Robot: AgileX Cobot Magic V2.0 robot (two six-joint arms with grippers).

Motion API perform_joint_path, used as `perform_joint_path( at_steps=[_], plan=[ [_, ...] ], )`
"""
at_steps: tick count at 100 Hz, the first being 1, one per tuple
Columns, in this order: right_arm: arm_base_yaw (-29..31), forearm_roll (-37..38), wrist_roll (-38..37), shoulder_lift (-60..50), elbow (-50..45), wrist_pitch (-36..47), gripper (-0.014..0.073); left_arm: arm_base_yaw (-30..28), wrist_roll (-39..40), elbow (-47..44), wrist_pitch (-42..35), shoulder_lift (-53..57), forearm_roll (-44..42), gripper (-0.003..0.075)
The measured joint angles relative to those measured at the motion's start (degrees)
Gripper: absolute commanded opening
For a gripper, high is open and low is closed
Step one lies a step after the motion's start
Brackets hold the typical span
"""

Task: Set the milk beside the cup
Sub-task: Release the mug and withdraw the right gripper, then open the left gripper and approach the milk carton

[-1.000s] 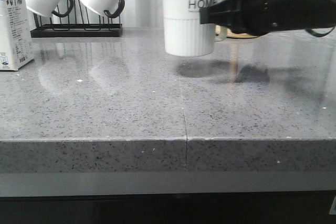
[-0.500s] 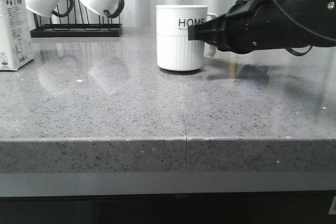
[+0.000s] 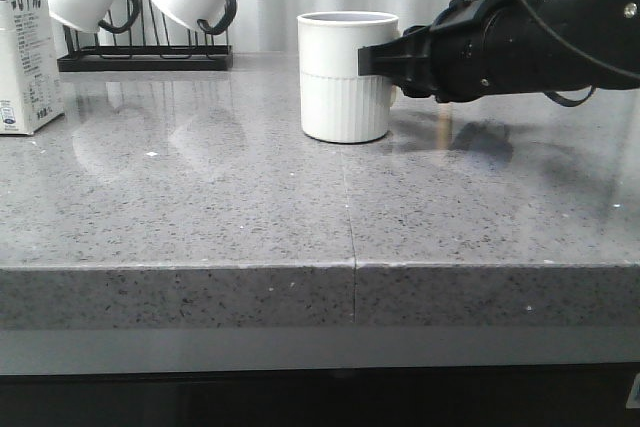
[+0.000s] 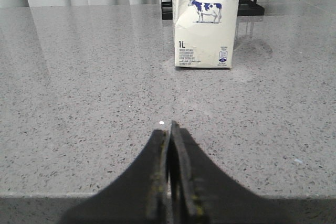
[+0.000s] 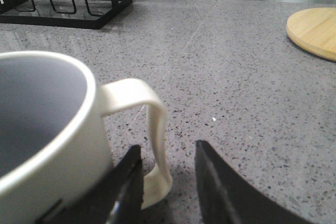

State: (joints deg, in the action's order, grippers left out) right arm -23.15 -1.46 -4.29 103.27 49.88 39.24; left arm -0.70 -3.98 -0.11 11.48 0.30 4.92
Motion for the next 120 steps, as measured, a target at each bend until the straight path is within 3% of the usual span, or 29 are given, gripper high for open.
perform_joint_path(
  at_steps=[20, 49, 71, 83, 120],
  plan=[
    [0.0, 0.0, 0.0, -4.74, -6.08, 0.0, 0.0269, 0.0, 0.0, 0.0, 0.0, 0.0, 0.0, -0.0021],
    [0.0, 0.0, 0.0, -20.43, -21.61, 0.0, -0.0022, 0.0, 0.0, 0.0, 0.0, 0.0, 0.0, -0.0021],
    [0.0, 0.0, 0.0, -37.08, -31.24, -1.09, -0.0049, 0.0, 0.0, 0.0, 0.0, 0.0, 0.0, -0.0021],
    [0.0, 0.0, 0.0, -46.72, -33.68, -7.91, -0.0049, 0.0, 0.0, 0.0, 0.0, 0.0, 0.0, -0.0021],
    [0.0, 0.0, 0.0, -75.06, -34.01, -41.77, -0.0049, 0.0, 0.0, 0.0, 0.0, 0.0, 0.0, -0.0021]
  ],
)
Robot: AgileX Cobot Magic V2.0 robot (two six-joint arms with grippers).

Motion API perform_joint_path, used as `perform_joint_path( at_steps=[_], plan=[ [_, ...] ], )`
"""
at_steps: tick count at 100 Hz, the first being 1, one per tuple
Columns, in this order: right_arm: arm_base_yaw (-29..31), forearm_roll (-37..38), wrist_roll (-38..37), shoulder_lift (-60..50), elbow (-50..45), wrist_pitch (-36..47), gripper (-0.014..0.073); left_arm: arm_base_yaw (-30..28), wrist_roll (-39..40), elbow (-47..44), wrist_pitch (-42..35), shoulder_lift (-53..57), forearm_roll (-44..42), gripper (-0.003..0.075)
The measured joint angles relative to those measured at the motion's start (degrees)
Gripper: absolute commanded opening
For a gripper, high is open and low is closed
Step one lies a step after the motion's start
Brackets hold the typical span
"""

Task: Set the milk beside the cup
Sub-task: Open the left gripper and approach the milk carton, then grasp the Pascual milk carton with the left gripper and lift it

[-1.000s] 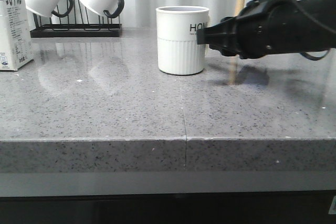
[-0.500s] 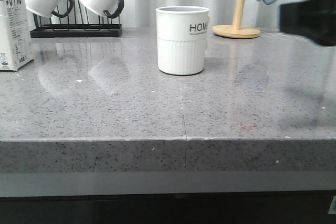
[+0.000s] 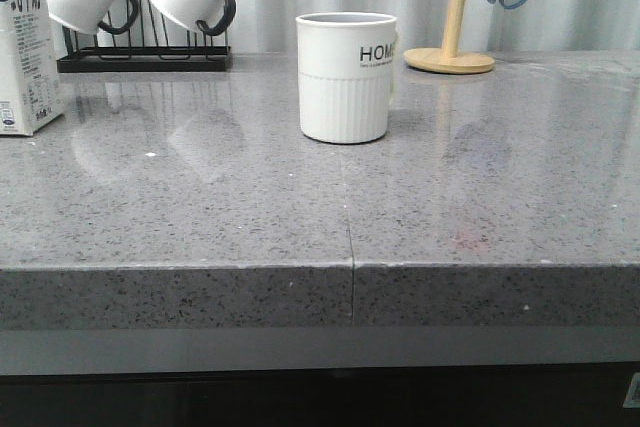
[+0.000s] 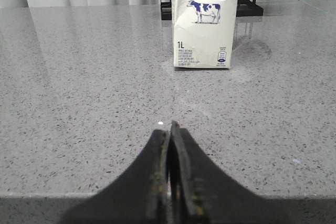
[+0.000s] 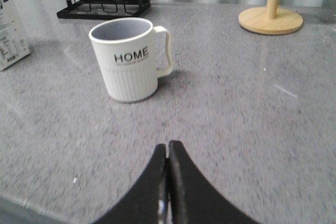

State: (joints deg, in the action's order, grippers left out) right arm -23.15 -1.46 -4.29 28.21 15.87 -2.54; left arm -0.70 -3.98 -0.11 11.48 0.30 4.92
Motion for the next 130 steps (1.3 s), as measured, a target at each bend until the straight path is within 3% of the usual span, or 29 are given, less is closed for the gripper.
perform_joint_path(
  at_steps=[29, 65, 84, 102, 107, 115, 130],
  plan=[
    [0.0, 0.0, 0.0, -18.73, -0.08, -19.21, -0.0049, 0.0, 0.0, 0.0, -3.37, 0.0, 0.0, -0.0021],
    [0.0, 0.0, 0.0, -24.87, -0.08, -23.05, -0.0049, 0.0, 0.0, 0.48, -14.71, 0.0, -2.02, -0.0021],
    [0.0, 0.0, 0.0, -24.87, -0.08, -23.13, -0.0049, 0.0, 0.0, 9.91, -5.84, -2.22, -4.57, -0.0021],
    [0.0, 0.0, 0.0, -24.87, -0.08, -23.27, -0.0049, 0.0, 0.0, 20.42, 5.34, -13.74, -4.92, -0.0015],
    [0.0, 0.0, 0.0, -24.97, -0.08, -23.27, -0.0049, 0.0, 0.0, 22.31, 6.38, -17.1, -4.92, 0.002],
    [0.0, 0.0, 0.0, -24.97, -0.08, -23.27, -0.0049, 0.0, 0.0, 24.51, 6.61, -22.48, -4.92, 0.0161],
    [0.0, 0.0, 0.0, -24.97, -0.08, -23.27, -0.0049, 0.0, 0.0, 26.77, 5.02, -31.23, -3.98, 0.0601]
  ],
)
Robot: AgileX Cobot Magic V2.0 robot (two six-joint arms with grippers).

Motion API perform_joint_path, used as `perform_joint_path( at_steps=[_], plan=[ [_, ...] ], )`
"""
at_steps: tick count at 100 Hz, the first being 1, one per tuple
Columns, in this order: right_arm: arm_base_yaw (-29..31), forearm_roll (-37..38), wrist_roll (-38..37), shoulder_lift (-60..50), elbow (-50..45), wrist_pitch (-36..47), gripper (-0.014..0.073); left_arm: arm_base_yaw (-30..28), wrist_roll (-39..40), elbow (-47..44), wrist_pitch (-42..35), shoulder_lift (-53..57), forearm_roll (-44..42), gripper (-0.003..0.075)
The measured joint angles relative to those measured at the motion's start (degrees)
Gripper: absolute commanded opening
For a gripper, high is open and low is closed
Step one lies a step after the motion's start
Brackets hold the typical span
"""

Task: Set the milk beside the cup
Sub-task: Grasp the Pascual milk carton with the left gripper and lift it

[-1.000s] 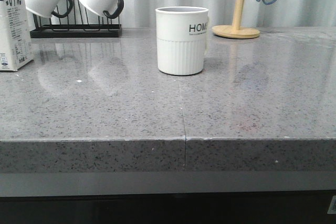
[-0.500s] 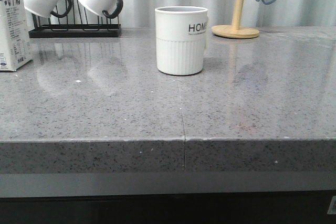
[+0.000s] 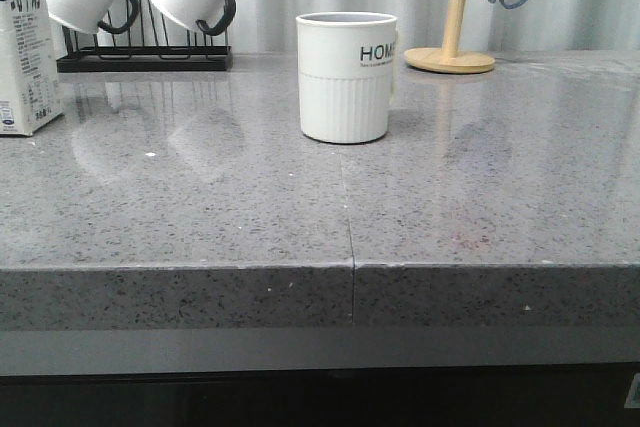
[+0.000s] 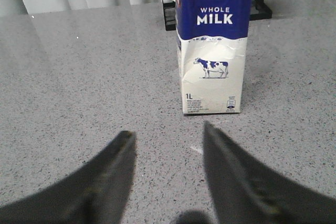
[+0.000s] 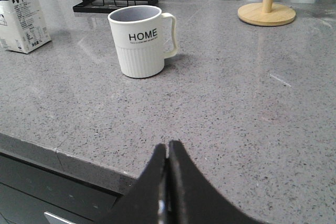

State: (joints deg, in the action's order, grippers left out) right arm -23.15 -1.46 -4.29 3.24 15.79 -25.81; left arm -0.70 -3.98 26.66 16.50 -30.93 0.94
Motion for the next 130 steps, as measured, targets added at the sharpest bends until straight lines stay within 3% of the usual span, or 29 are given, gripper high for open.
perform_joint_path(
  at_steps=[5, 10, 33, 65, 113, 121, 130],
  plan=[
    [0.0, 0.0, 0.0, 0.0, 0.0, 0.0, -0.0049, 0.0, 0.0, 0.03, -2.06, -2.62, 0.32, 0.0673],
    [0.0, 0.0, 0.0, 0.0, 0.0, 0.0, -0.0049, 0.0, 0.0, 0.03, -4.57, -5.61, 0.54, 0.0693],
    [0.0, 0.0, 0.0, 0.0, 0.0, -0.04, -0.0049, 0.27, 0.0, 3.12, -12.07, -16.88, 3.58, 0.069],
    [0.0, 0.0, 0.0, 0.0, 0.0, -0.04, -0.0049, 7.35, 0.0, 12.38, -16.5, -29.21, 4.69, 0.069],
    [0.0, 0.0, 0.0, 0.0, 0.0, -0.13, -0.0049, 7.73, 0.0, 22.57, -23.98, -45.32, 6.7, 0.0689],
    [0.0, 0.0, 0.0, 0.0, 0.0, -0.13, -0.0049, 7.73, 0.0, 22.81, -27.63, -47.48, 6.82, 0.0662],
    [0.0, 0.0, -0.08, 0.0, 0.0, -0.13, -0.0049, 7.73, 0.0, 22.81, -30.22, -49.32, 7.05, 0.0564]
  ],
)
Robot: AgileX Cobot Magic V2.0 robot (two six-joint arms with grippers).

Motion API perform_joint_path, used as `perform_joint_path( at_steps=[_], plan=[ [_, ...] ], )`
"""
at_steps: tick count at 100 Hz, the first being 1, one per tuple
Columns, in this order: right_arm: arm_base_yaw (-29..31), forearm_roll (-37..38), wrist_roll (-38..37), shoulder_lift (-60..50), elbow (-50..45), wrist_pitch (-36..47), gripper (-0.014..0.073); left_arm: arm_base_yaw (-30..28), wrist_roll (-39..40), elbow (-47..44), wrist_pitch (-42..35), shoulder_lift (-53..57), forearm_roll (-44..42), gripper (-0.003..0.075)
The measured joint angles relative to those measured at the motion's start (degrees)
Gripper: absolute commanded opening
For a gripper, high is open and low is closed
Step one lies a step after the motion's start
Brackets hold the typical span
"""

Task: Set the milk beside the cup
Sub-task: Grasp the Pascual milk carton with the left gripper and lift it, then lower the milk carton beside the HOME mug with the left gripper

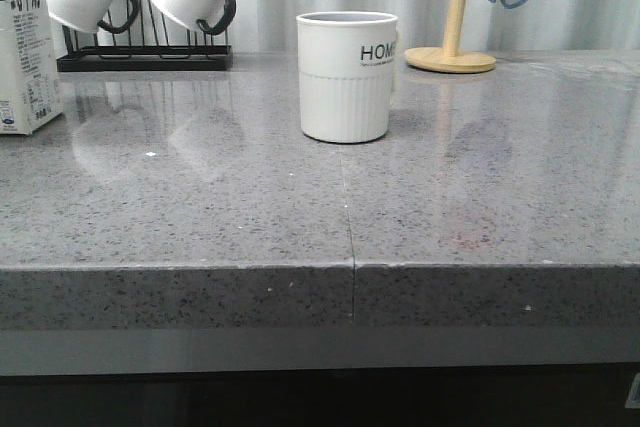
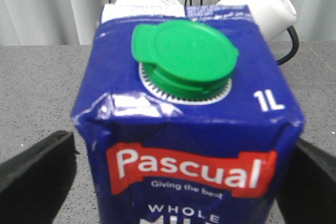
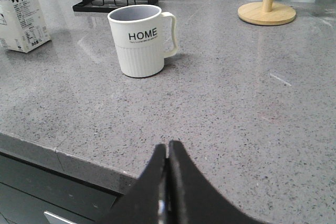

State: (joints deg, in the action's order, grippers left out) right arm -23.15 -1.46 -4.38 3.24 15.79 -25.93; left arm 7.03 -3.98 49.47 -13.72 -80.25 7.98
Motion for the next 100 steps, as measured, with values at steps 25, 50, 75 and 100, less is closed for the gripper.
perform_joint_path(
  at_steps=[25, 50, 75, 100],
  plan=[
    [0.0, 0.0, 0.0, 0.0, 0.0, -0.04, -0.0049, 0.0, 0.0, 0.0, -0.59, -0.73, 1.03, 0.0223],
    [0.0, 0.0, 0.0, 0.0, 0.0, -0.13, -0.0049, 3.52, 0.0, 0.23, -2.03, 1.15, 1.14, 0.0218],
    [0.0, 0.0, 0.0, 0.0, 0.0, -0.13, -0.0049, 12.47, 0.0, 6.58, -0.24, 0.76, 1.03, 0.0218],
    [0.0, 0.0, 0.0, 0.0, 0.0, -0.13, -0.0049, 20.71, -1.26, 12.31, -0.14, -6.06, 0.81, 0.0217]
  ],
)
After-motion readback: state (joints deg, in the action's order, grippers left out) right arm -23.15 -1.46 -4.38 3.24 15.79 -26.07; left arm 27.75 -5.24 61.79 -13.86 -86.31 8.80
